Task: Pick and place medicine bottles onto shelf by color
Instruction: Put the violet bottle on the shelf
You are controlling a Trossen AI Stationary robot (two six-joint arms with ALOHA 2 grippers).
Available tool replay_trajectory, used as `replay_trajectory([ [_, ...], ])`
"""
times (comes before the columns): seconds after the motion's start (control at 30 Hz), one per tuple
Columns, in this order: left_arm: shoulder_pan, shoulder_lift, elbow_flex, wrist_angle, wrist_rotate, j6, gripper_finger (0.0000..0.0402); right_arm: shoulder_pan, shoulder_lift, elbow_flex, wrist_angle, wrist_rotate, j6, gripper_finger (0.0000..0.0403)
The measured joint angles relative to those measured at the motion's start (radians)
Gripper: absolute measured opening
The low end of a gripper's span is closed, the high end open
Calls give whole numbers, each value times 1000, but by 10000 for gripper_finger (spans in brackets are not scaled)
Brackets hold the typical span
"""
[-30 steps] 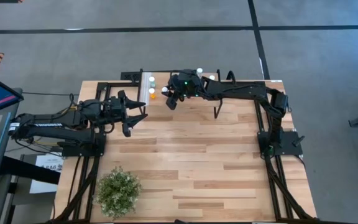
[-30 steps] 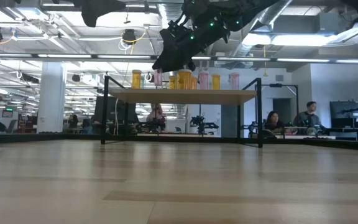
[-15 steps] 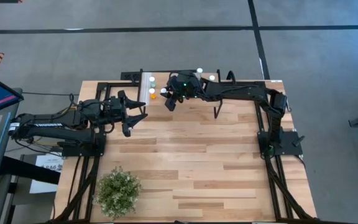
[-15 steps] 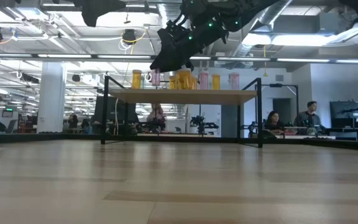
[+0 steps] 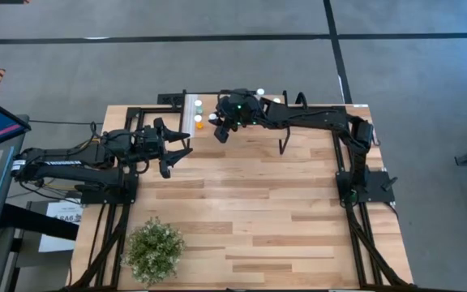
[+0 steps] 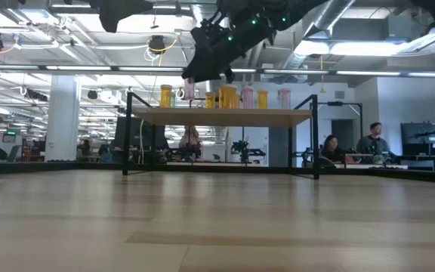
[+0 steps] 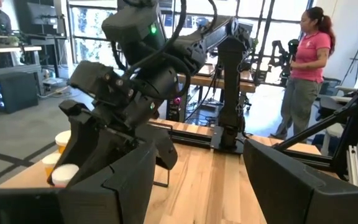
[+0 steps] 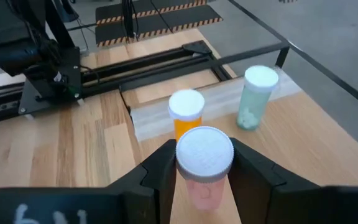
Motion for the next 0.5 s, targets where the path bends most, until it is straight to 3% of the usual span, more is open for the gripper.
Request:
replay_trajectory([
  [0.37,0,0,0,0,0,0,231,16,-13,17,-10,0,-5,153],
  [0.5,0,0,0,0,-1,0,231,36,-13,17,11,39,69,154],
])
